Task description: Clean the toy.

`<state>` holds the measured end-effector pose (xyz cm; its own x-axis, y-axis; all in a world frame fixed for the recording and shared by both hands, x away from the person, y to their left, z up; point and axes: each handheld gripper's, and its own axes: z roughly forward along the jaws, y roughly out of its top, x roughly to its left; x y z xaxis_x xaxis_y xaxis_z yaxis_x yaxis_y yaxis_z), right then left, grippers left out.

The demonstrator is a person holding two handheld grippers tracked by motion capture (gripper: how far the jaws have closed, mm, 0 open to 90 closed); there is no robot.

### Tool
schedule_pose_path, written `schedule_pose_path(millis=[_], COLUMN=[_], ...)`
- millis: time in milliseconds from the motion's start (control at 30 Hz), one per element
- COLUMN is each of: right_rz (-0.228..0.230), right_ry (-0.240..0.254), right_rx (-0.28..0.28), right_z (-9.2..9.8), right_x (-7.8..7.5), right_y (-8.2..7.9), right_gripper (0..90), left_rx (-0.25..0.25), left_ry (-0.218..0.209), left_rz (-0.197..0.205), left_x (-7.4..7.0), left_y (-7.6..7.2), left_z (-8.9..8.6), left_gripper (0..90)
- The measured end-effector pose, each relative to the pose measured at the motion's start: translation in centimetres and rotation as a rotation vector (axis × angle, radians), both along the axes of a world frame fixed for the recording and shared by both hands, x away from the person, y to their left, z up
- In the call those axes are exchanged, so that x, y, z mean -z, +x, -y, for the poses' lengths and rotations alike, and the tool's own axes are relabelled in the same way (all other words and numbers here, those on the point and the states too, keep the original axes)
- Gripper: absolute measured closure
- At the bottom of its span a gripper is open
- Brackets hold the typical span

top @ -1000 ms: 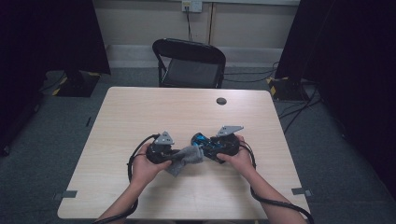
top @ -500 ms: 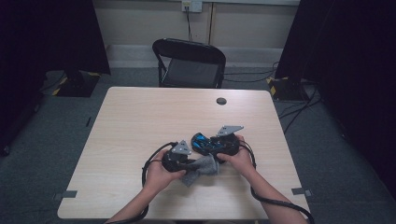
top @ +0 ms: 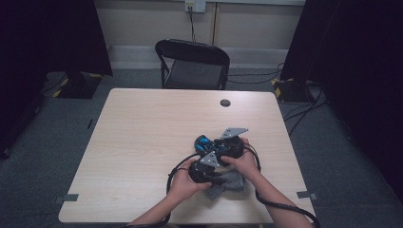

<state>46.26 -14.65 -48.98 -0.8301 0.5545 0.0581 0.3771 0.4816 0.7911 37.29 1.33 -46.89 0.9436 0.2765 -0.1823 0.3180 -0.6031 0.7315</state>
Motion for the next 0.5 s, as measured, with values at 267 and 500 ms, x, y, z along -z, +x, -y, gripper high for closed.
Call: schedule_pose_path(millis=[267,500], right_rz=[0.002,0.006], right_ry=[0.002,0.007], right_rx=[0.0,-0.003], right_z=[0.0,0.1], right_x=[0.0,0.1], right_y=[0.0,0.0], right_gripper=[41.3,41.3], left_rx=[-0.072,-0.166], left_ry=[0.049,0.063], left_rz=[0.004,0.019], left_x=[0.4,0.4], left_y=[1.6,2.7], left_z=[0.7,-1.1], left_gripper=[75.7,75.5])
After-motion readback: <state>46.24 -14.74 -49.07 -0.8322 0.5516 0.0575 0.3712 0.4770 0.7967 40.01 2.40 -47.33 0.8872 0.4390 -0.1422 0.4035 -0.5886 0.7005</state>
